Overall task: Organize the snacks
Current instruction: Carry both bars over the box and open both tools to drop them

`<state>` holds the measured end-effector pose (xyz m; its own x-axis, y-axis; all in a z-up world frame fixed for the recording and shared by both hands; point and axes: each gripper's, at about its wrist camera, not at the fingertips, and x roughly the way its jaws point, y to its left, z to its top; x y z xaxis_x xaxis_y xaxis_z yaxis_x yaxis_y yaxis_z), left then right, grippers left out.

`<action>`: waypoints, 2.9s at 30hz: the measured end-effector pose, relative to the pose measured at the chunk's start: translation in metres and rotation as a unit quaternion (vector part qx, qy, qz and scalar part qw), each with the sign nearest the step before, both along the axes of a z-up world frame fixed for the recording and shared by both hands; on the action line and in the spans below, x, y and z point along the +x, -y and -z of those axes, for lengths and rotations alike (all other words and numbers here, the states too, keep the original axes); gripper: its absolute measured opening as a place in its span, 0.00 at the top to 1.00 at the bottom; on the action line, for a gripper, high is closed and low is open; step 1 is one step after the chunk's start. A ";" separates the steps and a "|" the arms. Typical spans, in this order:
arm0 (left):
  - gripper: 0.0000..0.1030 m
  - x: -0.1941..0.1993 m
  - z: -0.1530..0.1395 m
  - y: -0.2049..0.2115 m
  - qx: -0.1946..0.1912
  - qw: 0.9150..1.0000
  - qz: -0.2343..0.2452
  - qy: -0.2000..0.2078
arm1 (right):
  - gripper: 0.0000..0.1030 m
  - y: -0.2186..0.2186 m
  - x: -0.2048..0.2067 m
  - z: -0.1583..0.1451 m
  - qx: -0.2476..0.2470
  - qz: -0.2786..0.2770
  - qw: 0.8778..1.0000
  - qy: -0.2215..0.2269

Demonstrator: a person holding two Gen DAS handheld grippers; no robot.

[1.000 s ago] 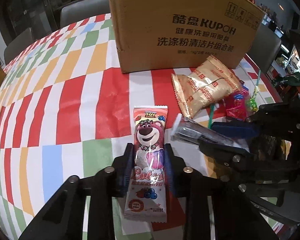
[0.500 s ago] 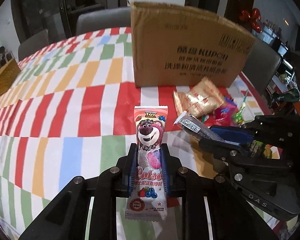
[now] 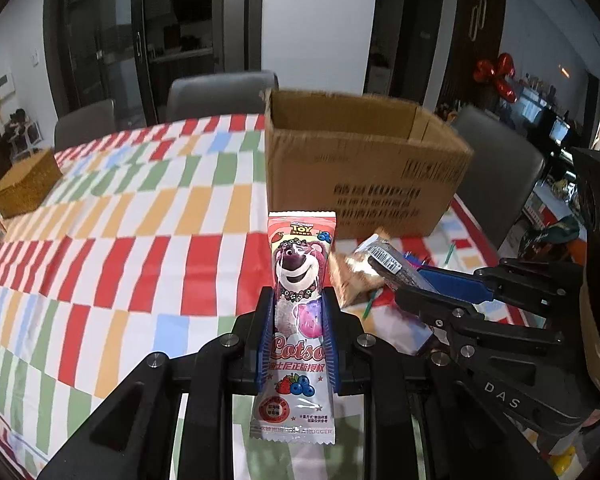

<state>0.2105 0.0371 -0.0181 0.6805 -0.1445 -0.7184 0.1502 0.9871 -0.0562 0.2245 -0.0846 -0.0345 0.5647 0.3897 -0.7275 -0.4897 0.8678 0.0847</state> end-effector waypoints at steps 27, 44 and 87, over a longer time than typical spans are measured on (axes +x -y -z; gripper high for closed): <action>0.77 0.030 -0.103 0.033 0.007 0.993 0.020 0.119 | 0.81 0.047 0.012 -0.107 0.042 0.076 0.988 0.131; 0.77 0.101 -0.101 0.043 0.002 0.995 0.043 0.086 | 0.81 0.064 0.066 -0.127 0.027 0.105 0.985 0.138; 0.45 0.072 -0.085 0.051 0.019 0.993 0.054 0.104 | 0.43 0.082 0.044 -0.110 0.010 0.145 0.977 0.155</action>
